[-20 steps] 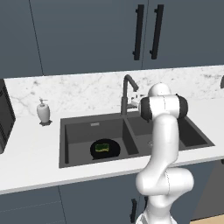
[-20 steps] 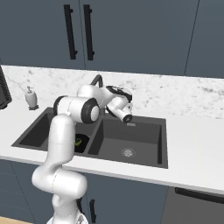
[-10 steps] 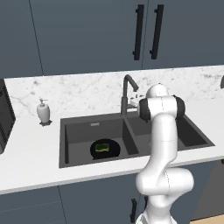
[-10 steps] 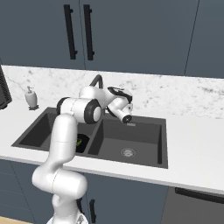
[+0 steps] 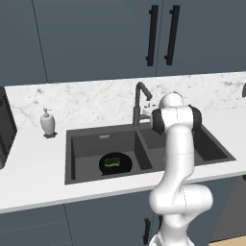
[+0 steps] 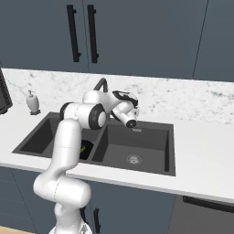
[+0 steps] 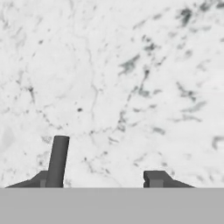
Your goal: Pick the pan and sponge and place them into the sink. Then turn on the water.
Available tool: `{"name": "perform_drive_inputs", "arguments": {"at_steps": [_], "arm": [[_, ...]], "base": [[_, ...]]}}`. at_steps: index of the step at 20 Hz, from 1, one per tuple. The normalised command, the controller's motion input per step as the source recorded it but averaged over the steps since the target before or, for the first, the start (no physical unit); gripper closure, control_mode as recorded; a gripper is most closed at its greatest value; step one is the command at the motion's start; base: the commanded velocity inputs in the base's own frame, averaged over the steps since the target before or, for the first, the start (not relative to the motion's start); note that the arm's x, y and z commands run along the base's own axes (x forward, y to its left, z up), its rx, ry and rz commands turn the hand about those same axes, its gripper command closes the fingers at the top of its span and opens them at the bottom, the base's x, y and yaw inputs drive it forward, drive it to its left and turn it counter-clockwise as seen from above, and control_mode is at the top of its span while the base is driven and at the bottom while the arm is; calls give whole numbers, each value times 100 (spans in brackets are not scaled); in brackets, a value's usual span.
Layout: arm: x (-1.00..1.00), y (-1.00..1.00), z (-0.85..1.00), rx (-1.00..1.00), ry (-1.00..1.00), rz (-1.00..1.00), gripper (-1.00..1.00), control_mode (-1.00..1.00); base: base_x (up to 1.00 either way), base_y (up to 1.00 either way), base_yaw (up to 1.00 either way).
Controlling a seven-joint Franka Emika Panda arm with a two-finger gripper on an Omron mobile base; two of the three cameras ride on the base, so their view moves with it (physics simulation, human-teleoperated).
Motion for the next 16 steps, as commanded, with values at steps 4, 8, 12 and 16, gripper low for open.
{"name": "perform_drive_inputs", "arguments": {"at_steps": [4, 8, 12, 16], "arm": [[40, -74, -16, 3, 0, -9, 100, -100], [44, -80, -20, 2, 0, -10, 100, -100], [41, -98, -24, 5, 0, -10, 100, -100], [30, -100, -23, 10, 0, -9, 100, -100]], "base": [[0, 0, 0], [0, 0, 0], [0, 0, 0], [0, 0, 0]]}}
